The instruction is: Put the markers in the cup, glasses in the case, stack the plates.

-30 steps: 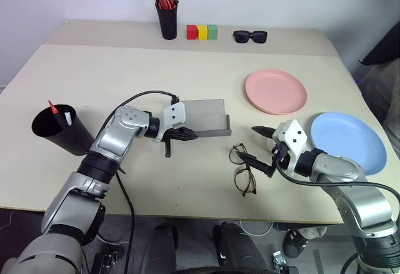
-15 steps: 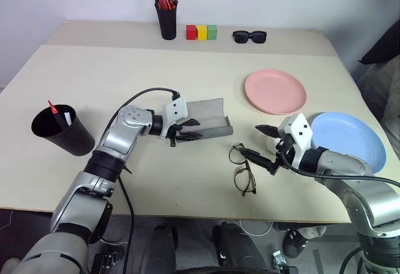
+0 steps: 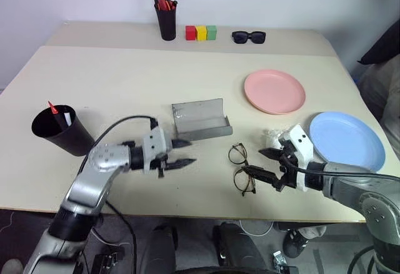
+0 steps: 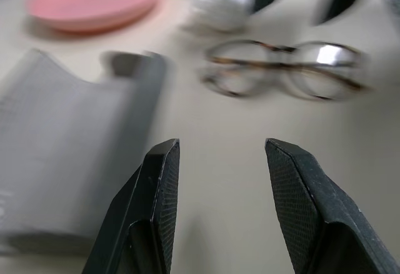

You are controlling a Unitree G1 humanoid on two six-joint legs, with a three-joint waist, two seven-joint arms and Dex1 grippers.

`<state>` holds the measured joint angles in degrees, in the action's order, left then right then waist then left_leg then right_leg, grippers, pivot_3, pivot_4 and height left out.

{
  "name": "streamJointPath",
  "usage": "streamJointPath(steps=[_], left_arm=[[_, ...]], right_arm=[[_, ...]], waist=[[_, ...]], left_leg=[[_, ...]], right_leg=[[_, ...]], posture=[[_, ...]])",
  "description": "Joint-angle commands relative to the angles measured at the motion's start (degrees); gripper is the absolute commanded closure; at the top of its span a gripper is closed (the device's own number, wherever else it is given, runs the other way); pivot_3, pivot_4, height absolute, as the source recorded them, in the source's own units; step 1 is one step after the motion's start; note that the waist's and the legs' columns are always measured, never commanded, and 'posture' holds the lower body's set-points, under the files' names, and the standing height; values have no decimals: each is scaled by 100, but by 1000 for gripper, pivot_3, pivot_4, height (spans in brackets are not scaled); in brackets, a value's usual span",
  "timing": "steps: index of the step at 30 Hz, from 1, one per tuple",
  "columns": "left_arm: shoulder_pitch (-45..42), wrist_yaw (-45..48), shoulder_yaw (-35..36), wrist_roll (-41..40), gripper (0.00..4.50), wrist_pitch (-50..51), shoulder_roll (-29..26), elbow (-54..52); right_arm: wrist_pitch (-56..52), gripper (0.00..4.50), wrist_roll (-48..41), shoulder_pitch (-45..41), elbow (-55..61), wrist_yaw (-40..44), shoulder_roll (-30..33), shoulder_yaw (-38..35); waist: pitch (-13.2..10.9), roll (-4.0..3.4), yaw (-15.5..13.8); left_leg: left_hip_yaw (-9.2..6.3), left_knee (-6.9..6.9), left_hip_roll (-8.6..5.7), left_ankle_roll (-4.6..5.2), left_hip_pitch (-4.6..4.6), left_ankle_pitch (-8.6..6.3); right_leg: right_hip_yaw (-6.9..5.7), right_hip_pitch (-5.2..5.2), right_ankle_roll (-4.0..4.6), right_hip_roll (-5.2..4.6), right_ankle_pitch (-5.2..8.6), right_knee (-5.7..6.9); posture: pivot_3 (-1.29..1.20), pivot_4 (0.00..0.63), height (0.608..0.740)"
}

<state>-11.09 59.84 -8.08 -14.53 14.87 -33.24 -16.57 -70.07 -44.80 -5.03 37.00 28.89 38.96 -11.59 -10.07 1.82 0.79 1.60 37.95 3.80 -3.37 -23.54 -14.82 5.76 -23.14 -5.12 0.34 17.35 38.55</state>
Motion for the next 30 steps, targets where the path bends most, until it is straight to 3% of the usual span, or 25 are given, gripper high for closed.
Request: streamJointPath(steps=[1,12,15,22,30], left_arm=[[120,-216,75,-190,2323,178,25,-395],[601,-457,65,-22,2323,-319,-5,15],[634,-539,86,-71,2283,-228,0,-80],[652,-629,121,-99,2283,-244,-19,-72],[768,-819,303,-86,2283,-509,70,216]], right_arm=[[-84,0,-124,-38,68,-176,-155,55],[-345,0,-141,-227,-304,-582,-526,191],[-422,820,-152,-272,-350,-629,-564,184],[-562,4424,-239,-342,-362,-673,-647,117],[-92,4476,31,-752,-198,-463,-248,406]], waist=[[0,0,-3],[2,-4,38],[2,-4,31],[3,-4,39],[2,-6,52]], left_leg=[[0,3,0,0,0,0],[2,1,1,2,3,-1],[3,1,1,2,3,-1],[4,1,1,2,3,-1],[6,1,1,2,3,-1]], right_leg=[[0,2,0,0,0,0],[2,0,0,2,1,-3],[4,0,0,2,1,-4],[4,0,1,2,1,-7],[6,0,2,1,2,-7]], posture=[[0,150,740],[0,150,740],[0,150,740],[0,150,740],[0,150,740]])
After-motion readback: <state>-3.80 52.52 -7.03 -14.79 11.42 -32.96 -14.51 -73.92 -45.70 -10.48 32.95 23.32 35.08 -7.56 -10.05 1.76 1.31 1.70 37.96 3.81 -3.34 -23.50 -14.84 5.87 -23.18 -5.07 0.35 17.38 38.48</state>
